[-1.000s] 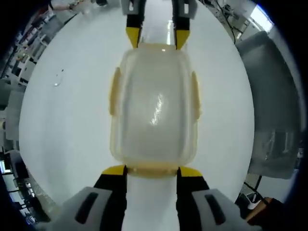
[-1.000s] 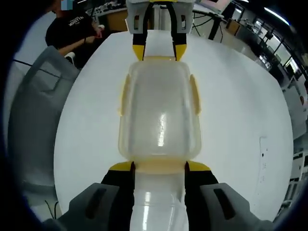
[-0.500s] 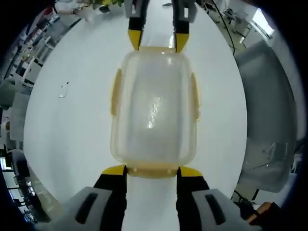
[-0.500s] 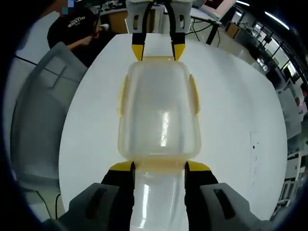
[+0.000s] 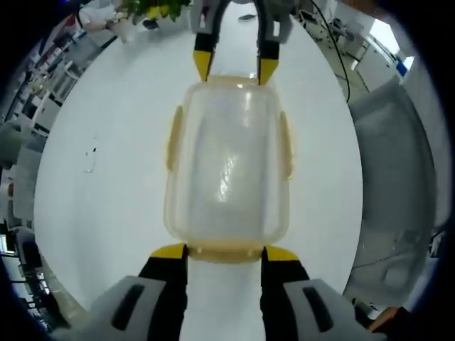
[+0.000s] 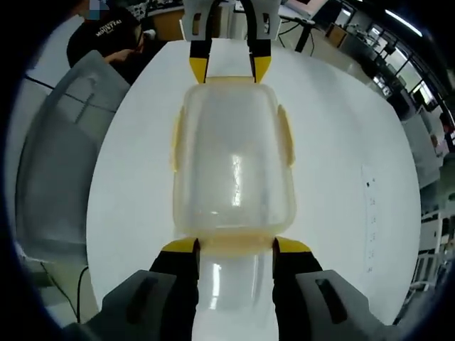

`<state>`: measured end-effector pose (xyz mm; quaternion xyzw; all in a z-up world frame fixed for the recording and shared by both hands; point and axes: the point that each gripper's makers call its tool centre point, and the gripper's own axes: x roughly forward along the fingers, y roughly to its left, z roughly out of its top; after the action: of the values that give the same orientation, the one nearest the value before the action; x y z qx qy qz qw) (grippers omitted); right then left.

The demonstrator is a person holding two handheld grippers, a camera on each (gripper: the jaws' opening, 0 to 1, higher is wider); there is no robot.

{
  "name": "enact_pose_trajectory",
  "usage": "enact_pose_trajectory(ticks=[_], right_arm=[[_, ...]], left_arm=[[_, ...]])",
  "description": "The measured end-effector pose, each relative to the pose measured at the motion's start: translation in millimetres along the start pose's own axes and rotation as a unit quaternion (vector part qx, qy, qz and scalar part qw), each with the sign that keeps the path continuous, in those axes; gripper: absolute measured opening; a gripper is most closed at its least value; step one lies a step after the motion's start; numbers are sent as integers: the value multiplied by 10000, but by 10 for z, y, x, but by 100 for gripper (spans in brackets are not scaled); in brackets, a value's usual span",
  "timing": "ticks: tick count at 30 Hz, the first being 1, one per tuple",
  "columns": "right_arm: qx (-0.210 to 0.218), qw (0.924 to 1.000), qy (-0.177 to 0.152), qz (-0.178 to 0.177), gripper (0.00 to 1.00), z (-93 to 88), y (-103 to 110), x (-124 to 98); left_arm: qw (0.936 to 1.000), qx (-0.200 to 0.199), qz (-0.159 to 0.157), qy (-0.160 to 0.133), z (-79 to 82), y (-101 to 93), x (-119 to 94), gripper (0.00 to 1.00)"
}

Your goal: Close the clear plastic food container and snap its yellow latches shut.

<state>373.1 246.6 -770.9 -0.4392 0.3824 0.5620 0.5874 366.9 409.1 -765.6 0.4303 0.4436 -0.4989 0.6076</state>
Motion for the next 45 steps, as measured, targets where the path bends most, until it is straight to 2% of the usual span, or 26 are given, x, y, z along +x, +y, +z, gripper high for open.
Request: enact_pose_trajectory(ticks=[12, 16, 22, 30, 39, 45], right_arm=[[156, 9998, 34, -75, 37, -425, -6, -177], [223, 9997, 32, -117, 37, -565, -15, -237], [321, 9993, 122, -131, 37, -846, -2, -311], [458, 9987, 158, -147, 37, -1125, 29, -365], [584, 9982, 118, -91, 37, -1341, 78, -391], [619, 9980, 97, -30, 37, -1382, 126, -377]], left_arm=[[9999, 58, -55, -152, 463, -36, 103, 34], [9998, 113, -62, -123, 606, -30, 151, 34], [9995, 151, -178, -230, 855, -57, 227, 34], [9991, 292, -240, -214, 1131, -74, 362, 34], [9985, 394, -334, -195, 1306, -72, 467, 34], [9982, 425, -388, -169, 1348, -133, 507, 34]])
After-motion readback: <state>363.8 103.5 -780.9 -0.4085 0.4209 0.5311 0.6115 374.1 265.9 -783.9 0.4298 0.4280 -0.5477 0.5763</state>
